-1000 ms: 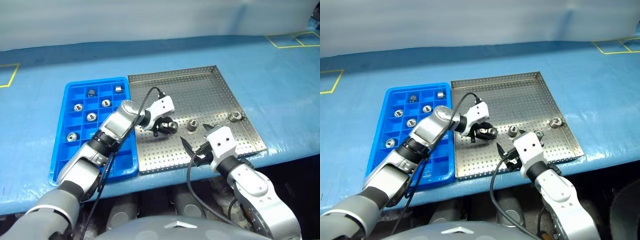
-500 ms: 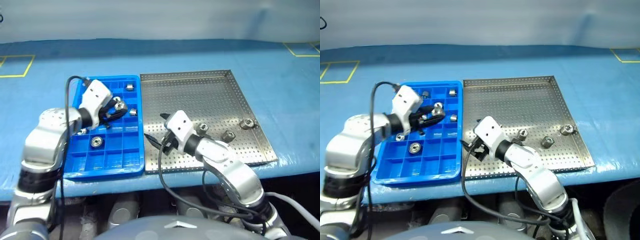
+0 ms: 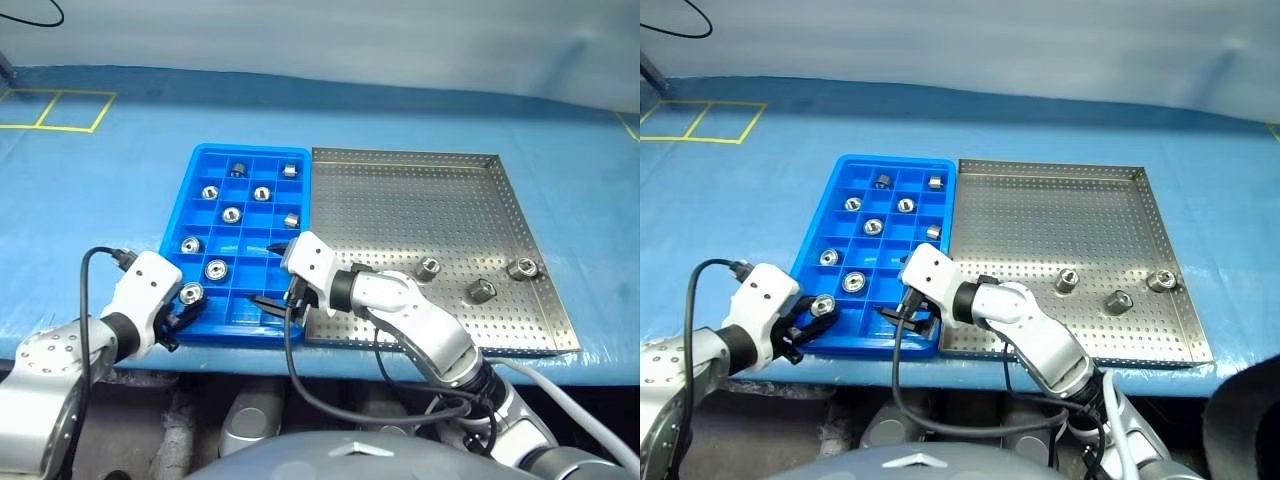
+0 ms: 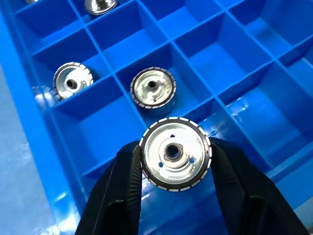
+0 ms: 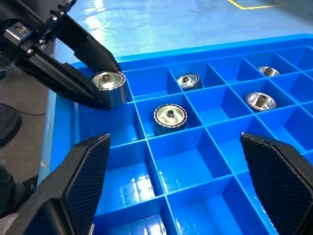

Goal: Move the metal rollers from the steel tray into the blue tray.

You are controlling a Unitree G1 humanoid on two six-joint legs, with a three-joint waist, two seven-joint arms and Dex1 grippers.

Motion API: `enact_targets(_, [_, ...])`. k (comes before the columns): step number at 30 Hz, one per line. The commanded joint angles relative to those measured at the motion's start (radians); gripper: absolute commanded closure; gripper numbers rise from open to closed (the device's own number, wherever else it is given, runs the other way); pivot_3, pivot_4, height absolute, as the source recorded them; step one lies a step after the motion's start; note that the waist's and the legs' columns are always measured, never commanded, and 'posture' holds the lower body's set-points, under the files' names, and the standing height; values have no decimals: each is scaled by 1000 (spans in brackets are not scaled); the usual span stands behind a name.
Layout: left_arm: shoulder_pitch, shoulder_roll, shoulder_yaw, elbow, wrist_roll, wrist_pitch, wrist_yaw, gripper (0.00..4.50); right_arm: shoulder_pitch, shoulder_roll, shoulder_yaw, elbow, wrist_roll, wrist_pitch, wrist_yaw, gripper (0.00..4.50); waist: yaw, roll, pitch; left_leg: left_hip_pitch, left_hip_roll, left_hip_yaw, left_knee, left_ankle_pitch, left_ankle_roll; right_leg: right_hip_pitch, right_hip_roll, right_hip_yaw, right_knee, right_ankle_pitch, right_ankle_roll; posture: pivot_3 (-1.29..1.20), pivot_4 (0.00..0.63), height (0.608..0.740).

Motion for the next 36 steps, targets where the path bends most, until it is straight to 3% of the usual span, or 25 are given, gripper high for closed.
enact_targets(1, [10,16,46,-42,18,17,38,2711,-1,9,-2,-18,10,-19,8,0,4,0,0,0,0,0,0,0,-1,0,0,0,0,0,0,334,150,740])
enact_targets(12, [-9,58,25,7,-9,50,65,2711,20,13,-12,-35,1,-10,-12,0,14,-1,-1,0,1,-4,-17,8,-13,-2,-1,-3,0,-4,-8,286,150,740])
enact_targets(13, [-10,64,23,8,-15,56,59,1999,23,12,-17,-38,0,-8,-16,0,14,-1,-1,0,1,-5,-18,8,-14,-2,-2,-4,0,-5,-9,282,150,740])
enact_targets(14, [-8,75,21,7,-23,60,50,1849,27,10,-21,-41,-1,-7,-21,0,13,-1,-1,0,1,-6,-18,8,-14,-2,-2,-6,0,-5,-9,275,150,740])
enact_targets(19, [-1,127,35,-14,-61,65,9,123,46,1,-34,-59,1,-2,-37,0,0,-1,-1,0,2,-7,-20,8,-15,-2,-3,-8,0,-6,-11,263,150,740])
enact_targets(20, [-24,123,40,-14,-72,59,5,23,51,-1,-39,-65,0,-1,-43,0,-3,0,0,0,2,-7,-20,8,-15,-2,-3,-8,0,-6,-11,256,150,740])
enact_targets(26, [-307,-10,-18,85,-126,-69,34,23,92,-27,-108,-130,-3,14,-91,0,-6,-2,-1,0,0,-11,-19,10,-17,1,-2,-13,0,-6,-10,186,150,740])
enact_targets(31, [-495,-102,-156,263,-137,-228,16,23,166,-78,-192,-217,-13,52,-143,0,-18,-2,-1,0,0,-11,-18,11,-17,1,-3,-11,0,-5,-10,106,150,740])
enact_targets(36, [-679,-128,-399,531,-72,-380,-63,23,319,-139,-329,-335,-33,114,-218,0,-45,-2,-1,-1,0,-10,-19,11,-17,1,-4,-11,0,-5,-10,5,150,740])
